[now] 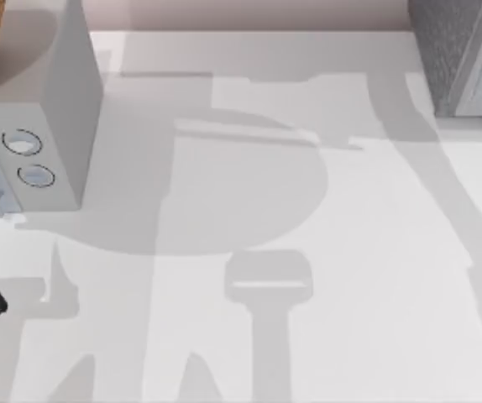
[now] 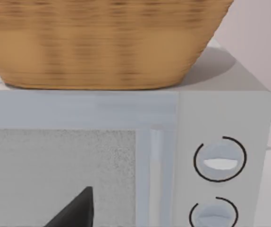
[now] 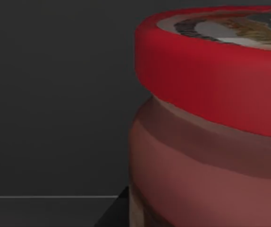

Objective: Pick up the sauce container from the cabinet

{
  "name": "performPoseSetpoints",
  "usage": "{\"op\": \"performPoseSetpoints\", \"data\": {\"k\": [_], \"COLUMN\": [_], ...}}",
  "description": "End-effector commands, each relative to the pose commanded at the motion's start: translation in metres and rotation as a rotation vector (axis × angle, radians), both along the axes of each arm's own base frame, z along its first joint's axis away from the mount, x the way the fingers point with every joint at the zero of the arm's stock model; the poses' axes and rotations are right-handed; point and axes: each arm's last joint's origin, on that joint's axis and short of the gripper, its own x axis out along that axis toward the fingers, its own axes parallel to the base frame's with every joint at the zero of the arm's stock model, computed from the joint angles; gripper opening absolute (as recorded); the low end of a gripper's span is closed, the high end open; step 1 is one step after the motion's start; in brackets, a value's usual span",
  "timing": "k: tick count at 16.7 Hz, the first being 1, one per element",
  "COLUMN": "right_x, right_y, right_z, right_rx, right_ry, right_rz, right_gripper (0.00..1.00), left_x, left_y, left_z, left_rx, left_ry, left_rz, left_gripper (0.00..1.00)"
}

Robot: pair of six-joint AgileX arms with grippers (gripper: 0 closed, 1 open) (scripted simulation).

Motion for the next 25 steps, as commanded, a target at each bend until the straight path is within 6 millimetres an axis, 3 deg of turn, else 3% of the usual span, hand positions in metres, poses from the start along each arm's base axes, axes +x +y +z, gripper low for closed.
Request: {"op": "performPoseSetpoints", "data": {"k": [3, 4, 13, 25], "right_x": [0.000, 0.000, -0.001, -0.082], "right_y": [0.000, 0.000, 0.001, 0.016], "right_z": [0.000, 0.000, 0.000, 0.034], "right_rx": [0.000, 0.000, 0.002, 0.005], "right_ry": [0.000, 0.000, 0.000, -0.001], "right_rz": [0.000, 0.000, 0.002, 0.002], "right_gripper": [0.02, 0.00, 0.00, 0.00], "left_x": [0.000, 0.000, 0.000, 0.000], "left_y": [0.000, 0.000, 0.000, 0.000], "left_z": [0.000, 0.000, 0.000, 0.000], "left_rx": [0.000, 0.000, 0.000, 0.000], "left_ry": [0.000, 0.000, 0.000, 0.000], "left_rz": [0.000, 0.000, 0.000, 0.000], "left_gripper": [1.00, 1.00, 1.00, 1.00]}}
